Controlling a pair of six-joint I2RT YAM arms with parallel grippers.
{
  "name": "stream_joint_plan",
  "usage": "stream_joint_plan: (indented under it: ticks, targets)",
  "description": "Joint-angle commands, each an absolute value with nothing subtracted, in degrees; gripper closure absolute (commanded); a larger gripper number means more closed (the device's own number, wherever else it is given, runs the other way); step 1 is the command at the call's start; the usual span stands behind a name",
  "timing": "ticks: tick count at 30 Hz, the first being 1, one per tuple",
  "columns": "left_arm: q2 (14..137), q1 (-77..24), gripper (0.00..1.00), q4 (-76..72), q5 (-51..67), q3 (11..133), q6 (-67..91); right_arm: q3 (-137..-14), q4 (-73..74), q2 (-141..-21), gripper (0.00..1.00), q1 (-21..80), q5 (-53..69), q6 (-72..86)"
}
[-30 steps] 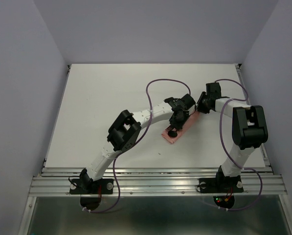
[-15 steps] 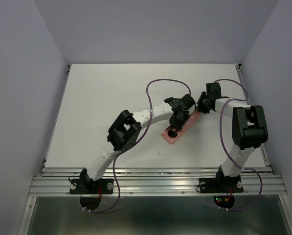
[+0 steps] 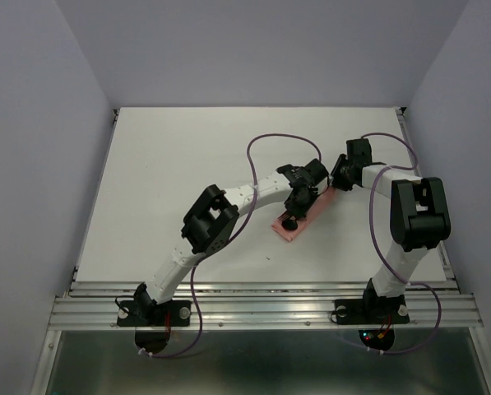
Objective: Fold the napkin into a case and place the utensils inside
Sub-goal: Stuff the spoon into the folded napkin.
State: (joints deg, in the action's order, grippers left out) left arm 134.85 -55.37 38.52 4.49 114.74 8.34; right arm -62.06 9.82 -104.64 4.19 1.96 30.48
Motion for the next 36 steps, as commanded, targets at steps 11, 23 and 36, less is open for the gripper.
stream_joint_plan:
  ticks: [11, 23, 36]
  targets:
    - [136.5, -55.6, 0.88, 39.3, 5.2, 121.1, 7.5, -62.5, 9.1, -104.9, 0.65, 4.6, 1.9, 30.3]
    - [139.0, -55.5, 0.88, 40.1, 5.3, 125.6, 7.3, -62.4, 9.1, -105.0, 0.65, 4.6, 2.1, 30.2]
    - [136.5, -55.5, 0.60, 41.0, 3.1, 124.8, 8.3, -62.4, 9.5, -104.3, 0.61, 4.6, 0.3, 30.4]
